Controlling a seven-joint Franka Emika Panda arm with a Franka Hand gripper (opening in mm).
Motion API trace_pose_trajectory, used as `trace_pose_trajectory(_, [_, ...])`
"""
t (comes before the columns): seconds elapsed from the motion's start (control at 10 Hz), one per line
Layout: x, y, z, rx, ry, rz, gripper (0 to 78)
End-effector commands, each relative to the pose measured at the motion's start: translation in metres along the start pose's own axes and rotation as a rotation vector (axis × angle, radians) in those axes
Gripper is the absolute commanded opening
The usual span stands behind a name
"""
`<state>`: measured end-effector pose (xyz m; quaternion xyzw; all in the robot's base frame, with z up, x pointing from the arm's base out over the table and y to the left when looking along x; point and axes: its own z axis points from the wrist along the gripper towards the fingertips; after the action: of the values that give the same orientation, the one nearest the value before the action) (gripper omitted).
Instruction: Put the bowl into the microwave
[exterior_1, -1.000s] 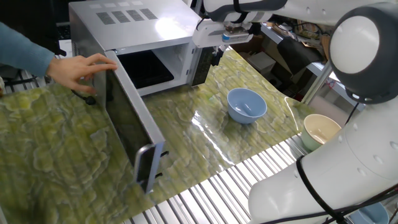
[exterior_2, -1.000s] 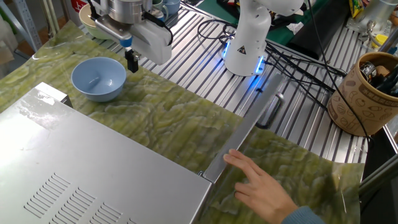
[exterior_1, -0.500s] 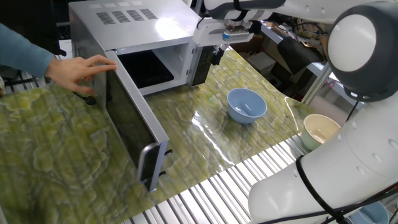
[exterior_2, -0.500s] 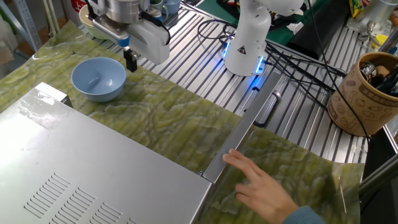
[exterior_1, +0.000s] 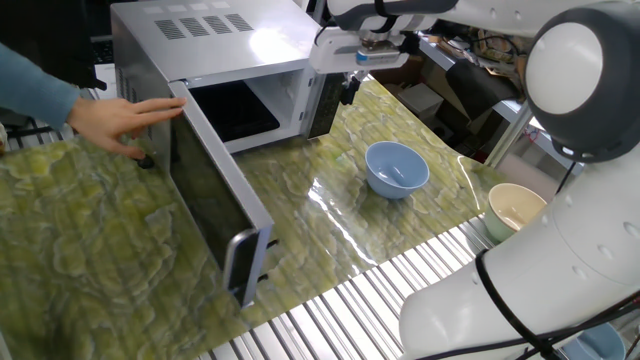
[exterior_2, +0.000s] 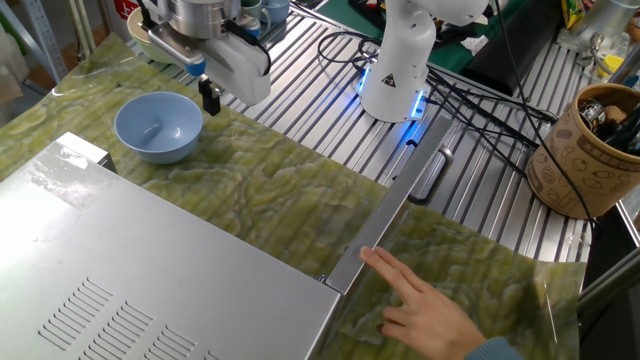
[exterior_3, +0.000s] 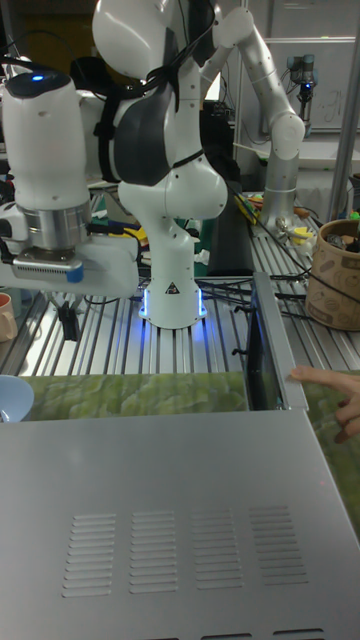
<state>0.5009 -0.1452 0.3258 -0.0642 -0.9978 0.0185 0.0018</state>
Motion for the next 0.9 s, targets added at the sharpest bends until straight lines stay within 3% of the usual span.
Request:
trace_pose_trajectory(0.1, [-0.001,-0.008,-0.003,0.004,0.0,-0.005,1.1])
trace_pose_trajectory(0.3, [0.0,-0.017,-0.002,0.007,0.004,0.04,1.1])
trace_pose_trajectory(0.5, [-0.009,-0.026,0.009,0.004,0.004,0.022,1.1])
trace_pose_trajectory(0.9, [-0.011,-0.028,0.011,0.002,-0.001,0.025,1.1])
